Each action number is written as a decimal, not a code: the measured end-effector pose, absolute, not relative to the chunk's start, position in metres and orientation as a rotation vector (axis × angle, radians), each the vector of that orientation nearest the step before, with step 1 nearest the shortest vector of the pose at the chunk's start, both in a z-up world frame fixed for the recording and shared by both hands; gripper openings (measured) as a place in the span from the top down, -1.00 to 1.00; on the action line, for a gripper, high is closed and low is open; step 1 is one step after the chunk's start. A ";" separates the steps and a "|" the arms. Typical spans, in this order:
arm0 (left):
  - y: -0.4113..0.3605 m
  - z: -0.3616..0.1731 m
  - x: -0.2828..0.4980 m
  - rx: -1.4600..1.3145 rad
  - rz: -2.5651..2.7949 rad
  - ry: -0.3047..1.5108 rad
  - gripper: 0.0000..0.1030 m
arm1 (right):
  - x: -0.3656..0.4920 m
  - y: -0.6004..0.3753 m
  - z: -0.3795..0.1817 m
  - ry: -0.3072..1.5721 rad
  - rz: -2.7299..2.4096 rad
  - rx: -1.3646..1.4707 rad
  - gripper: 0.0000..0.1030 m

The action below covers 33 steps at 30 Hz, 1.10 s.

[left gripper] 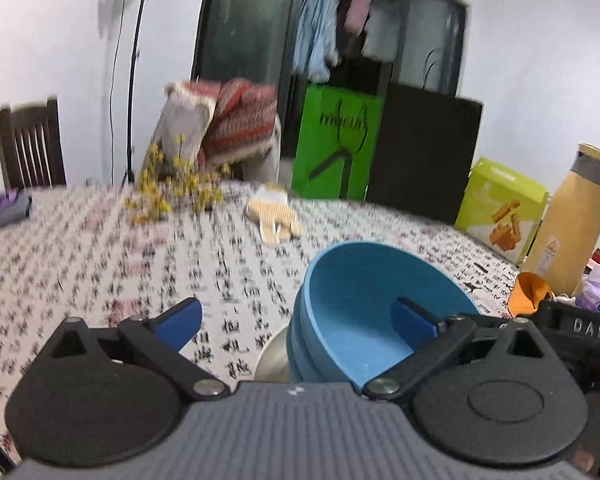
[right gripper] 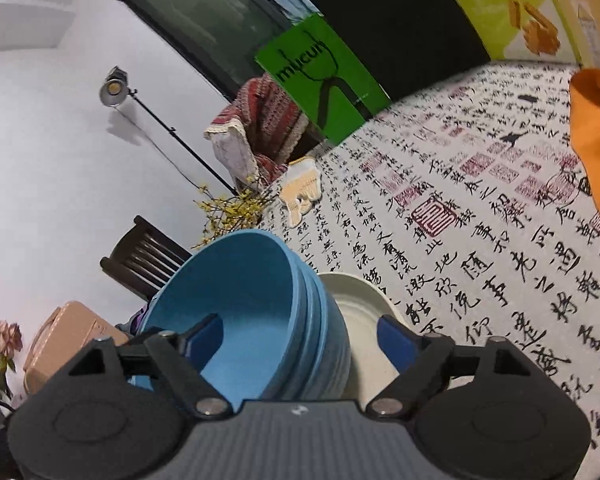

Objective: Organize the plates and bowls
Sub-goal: 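Open both grippers to release the bowl stack on the plates, then pull both open grippers back from the bowls on the plates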

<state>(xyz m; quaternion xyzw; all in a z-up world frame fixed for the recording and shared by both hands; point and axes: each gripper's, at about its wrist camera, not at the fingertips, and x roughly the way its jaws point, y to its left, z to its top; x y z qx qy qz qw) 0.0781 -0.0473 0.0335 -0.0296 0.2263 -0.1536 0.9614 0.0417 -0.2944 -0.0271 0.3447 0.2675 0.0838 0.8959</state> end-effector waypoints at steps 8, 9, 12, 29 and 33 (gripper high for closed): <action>-0.031 0.024 0.039 -0.048 -0.299 0.336 -1.00 | 0.004 -0.287 -0.017 0.384 0.204 0.544 -1.00; -0.030 0.022 0.034 -0.047 -0.302 0.324 -1.00 | 0.000 -0.285 -0.016 0.370 0.200 0.518 -1.00; -0.026 0.017 0.018 -0.041 -0.287 0.286 -1.00 | -0.014 -0.281 -0.015 0.326 0.188 0.453 -1.00; -0.011 -0.017 -0.029 0.022 -0.240 0.240 -1.00 | -0.081 -0.256 -0.029 0.216 0.137 0.187 -1.00; -0.006 -0.025 -0.036 0.029 -0.232 0.245 -1.00 | -0.090 -0.252 -0.036 0.233 0.137 0.173 -1.00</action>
